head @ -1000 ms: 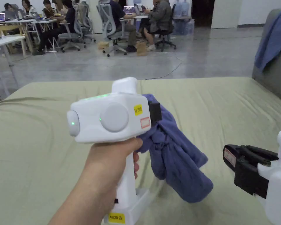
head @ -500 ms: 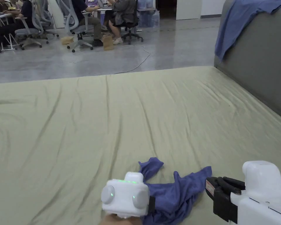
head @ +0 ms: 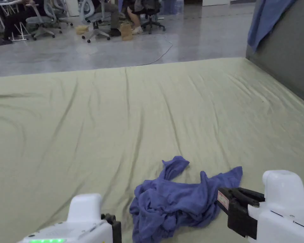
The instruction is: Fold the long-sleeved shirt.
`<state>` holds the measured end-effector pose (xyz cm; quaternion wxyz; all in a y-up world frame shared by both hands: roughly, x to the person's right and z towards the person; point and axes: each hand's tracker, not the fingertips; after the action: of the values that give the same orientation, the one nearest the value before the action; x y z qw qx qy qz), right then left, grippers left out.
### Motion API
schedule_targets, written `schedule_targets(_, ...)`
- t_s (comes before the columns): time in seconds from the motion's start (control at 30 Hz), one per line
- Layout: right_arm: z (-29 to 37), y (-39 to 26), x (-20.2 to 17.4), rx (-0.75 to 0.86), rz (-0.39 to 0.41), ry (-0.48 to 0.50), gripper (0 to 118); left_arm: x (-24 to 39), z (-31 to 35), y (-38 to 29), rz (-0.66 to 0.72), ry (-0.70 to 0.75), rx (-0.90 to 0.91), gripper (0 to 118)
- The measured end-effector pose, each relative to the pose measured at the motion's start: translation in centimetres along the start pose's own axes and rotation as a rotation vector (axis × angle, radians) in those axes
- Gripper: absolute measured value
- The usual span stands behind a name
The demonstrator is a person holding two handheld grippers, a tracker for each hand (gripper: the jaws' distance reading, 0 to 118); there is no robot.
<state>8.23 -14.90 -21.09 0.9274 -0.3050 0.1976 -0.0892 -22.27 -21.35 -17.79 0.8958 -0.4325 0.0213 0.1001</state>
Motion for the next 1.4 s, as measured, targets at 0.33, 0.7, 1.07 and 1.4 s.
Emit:
schedule_targets(0.33, -3.2, -1.2, 1.2, -0.088, -0.033, -0.009, 0, 0.2, -13.0, 10.2, 0.021, -0.007, -0.005, 117)
schedule_targets(0.7, -11.2, -1.0, 4.3, -0.238, -0.080, -0.085, 0, -0.2, -25.2, 15.4, -0.020, -0.054, -0.300, 8)
schedule_targets(1.07, -27.3, -1.8, 7.4, -0.516, -0.186, -0.287, 116, 0.6, -16.0, 13.7, -0.009, -0.161, -0.088, 7)
schedule_targets(1.4, -13.8, 2.9, 1.7, -0.080, -0.019, -0.170, 11, 0.0, -2.3, 13.1, 0.085, -0.249, 0.186, 7)
